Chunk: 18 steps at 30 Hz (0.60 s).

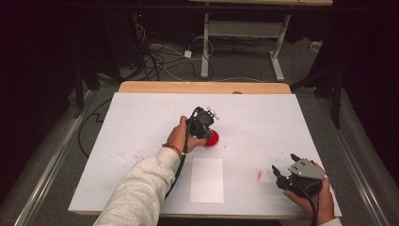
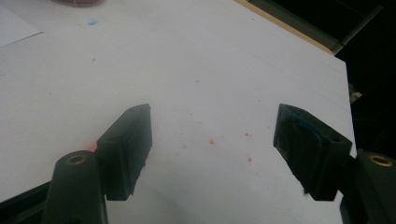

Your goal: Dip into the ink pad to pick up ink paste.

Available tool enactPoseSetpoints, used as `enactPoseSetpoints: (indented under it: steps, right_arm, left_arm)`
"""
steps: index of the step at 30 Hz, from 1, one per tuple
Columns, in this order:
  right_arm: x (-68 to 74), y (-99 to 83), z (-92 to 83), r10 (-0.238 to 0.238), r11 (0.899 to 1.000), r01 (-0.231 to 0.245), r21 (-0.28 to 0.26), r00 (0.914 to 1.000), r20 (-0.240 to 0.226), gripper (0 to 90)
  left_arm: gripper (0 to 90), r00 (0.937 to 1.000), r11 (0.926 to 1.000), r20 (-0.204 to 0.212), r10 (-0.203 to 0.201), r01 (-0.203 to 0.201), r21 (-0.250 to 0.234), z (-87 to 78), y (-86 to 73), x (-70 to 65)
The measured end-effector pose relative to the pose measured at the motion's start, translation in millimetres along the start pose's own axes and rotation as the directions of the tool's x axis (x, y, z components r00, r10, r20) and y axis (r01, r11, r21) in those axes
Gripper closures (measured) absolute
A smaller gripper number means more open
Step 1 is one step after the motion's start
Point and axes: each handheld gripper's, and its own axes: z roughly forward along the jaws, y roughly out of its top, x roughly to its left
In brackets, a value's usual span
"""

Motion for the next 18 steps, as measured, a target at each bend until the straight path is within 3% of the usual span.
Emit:
enactPoseSetpoints:
  steps: [8,14,18]
  right_arm:
    - [0.7,0.7,-2.0,-0.013,1.000,0.013,-0.010,0.9999,0.002,28.5]
    - [0.9,0.7,-1.8,-0.019,1.000,0.019,-0.009,0.9998,-0.001,28.5]
    - [1.5,0.5,-1.6,-0.022,1.000,0.022,-0.007,0.9997,-0.003,28.5]
  left_arm:
    - [73.9,0.9999,0.9951,0.015,0.005,-0.003,-0.099,-37.1,6.9,7.9]
    - [73.8,0.9994,0.9935,0.032,0.009,-0.006,-0.114,-39.1,8.2,7.5]
    - [73.9,0.9989,0.9955,0.047,0.009,-0.005,-0.094,-26.4,7.7,5.7]
